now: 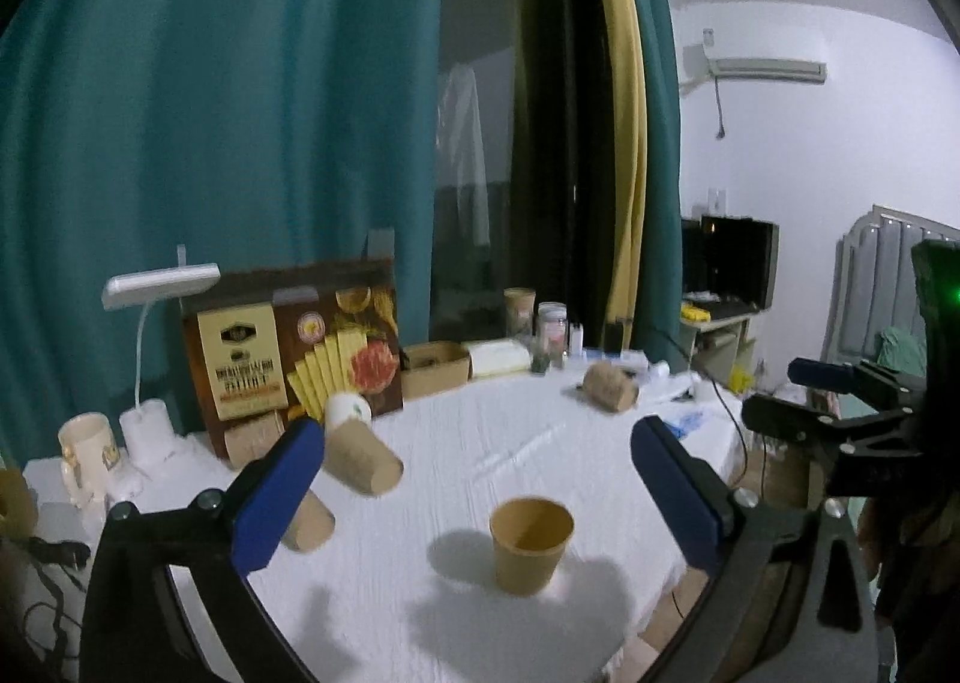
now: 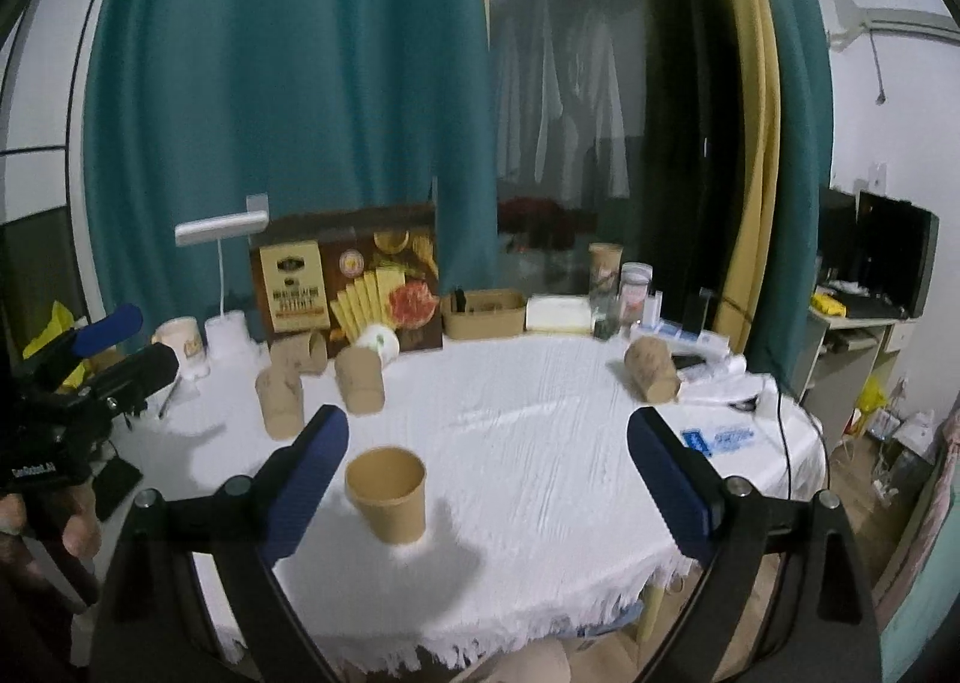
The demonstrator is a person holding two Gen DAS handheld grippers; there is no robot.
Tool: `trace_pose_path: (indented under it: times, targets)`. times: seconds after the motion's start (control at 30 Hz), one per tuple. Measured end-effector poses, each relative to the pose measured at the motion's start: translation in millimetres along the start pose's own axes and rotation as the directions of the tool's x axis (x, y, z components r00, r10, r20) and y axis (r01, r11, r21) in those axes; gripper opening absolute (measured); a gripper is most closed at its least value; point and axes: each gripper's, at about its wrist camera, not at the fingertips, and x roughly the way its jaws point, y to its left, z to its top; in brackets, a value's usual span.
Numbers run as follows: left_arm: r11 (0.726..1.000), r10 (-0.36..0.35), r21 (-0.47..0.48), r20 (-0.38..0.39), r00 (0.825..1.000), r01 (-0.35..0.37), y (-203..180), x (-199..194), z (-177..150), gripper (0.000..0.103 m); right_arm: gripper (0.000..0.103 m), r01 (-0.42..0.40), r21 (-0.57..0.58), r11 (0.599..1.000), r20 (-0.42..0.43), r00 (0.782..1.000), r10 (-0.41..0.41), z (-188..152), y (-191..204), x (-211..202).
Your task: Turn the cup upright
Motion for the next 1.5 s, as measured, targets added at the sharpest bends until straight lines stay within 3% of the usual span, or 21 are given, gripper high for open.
trace_pose_path:
  times: [0.43, 0.97, 1.5]
  targets:
    - [1.0, -0.006, 0.007, 0.082, 0.997, 0.006, 14, -18, 29, 0.102, 0.1, 0.023, 0.015, 1.0, 0.127, 0.992, -0.025, 43, 12, -29]
    - [1.0, -0.003, -0.025, 0.052, 0.999, 0.004, 43, -11, 24, 0.103, 0.101, -0.012, 0.012, 1.0, 0.073, 0.997, 0.011, 42, 30, -2]
    - [1.0, -0.005, -0.025, 0.01, 1.0, 0.005, 38, -6, 14, 0.103, 0.101, -0.024, 0.014, 1.0, 0.051, 0.998, 0.024, 34, 29, 7]
